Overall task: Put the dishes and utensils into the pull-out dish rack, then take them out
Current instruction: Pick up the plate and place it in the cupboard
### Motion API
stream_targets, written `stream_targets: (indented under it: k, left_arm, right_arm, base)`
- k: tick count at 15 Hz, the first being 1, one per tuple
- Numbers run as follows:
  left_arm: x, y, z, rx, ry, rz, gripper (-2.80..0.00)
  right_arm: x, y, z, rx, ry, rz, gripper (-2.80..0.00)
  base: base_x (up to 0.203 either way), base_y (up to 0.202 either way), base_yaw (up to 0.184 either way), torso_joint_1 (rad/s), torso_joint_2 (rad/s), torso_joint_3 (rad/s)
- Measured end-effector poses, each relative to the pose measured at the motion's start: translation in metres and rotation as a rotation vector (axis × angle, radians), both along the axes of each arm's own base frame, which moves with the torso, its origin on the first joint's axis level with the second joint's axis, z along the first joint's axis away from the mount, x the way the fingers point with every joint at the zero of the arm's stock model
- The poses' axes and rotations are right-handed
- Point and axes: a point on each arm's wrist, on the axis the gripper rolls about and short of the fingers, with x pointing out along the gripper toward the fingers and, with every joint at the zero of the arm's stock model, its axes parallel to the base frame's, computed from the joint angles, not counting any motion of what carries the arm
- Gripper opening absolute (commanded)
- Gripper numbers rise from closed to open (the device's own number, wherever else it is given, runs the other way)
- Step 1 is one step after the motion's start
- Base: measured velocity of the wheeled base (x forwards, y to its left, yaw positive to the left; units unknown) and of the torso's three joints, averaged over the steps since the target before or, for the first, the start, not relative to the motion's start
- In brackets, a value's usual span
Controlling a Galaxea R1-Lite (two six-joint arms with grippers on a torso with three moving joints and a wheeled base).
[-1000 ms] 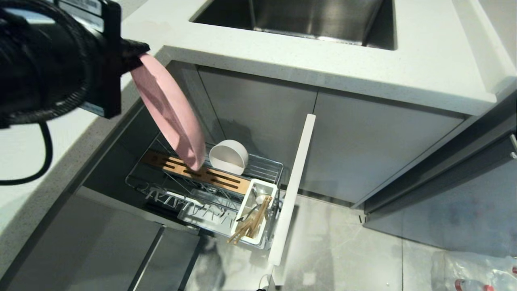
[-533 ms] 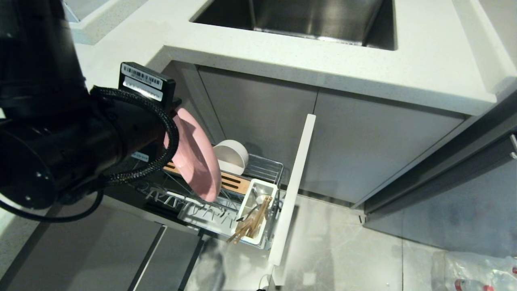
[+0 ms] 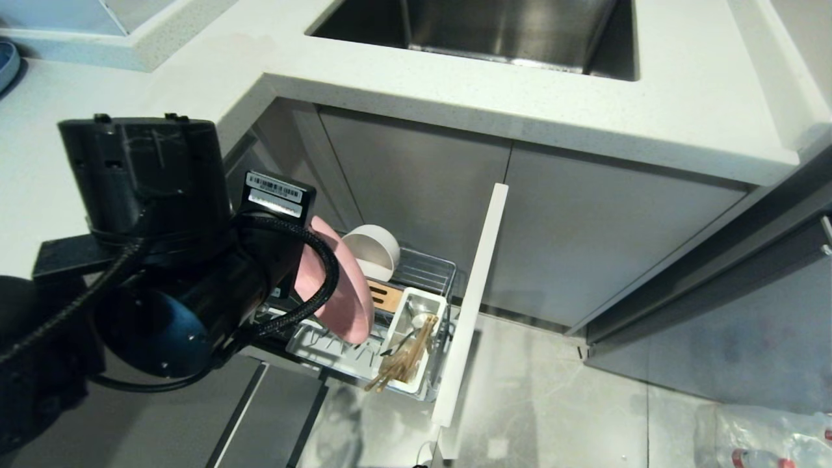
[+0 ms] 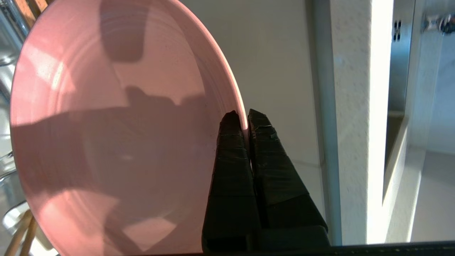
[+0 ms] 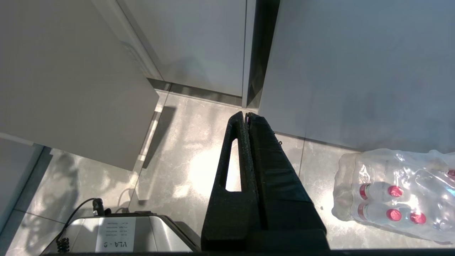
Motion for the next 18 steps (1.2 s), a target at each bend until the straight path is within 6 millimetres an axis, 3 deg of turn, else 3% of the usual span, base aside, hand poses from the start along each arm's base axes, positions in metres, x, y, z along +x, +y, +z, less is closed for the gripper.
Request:
stream_targets:
  k: [9,18]
  left_arm:
    - [0.052,0.004,-0.032,-0.048,-0.045,0.058,-2.8]
    - [0.058,0.014,-0.045,-0.115,-0.054,0.1,-2.8]
  right_arm:
    - [0.0,0.0,0.0,0.0,0.0,0.0,-2.8]
    - [0.0,0.0,0.0,0.0,0.0,0.001,-2.8]
  base:
    - [0.0,0.0,0.0,0.0,0.0,0.0]
    - [0.0,0.0,0.0,0.0,0.0,0.0]
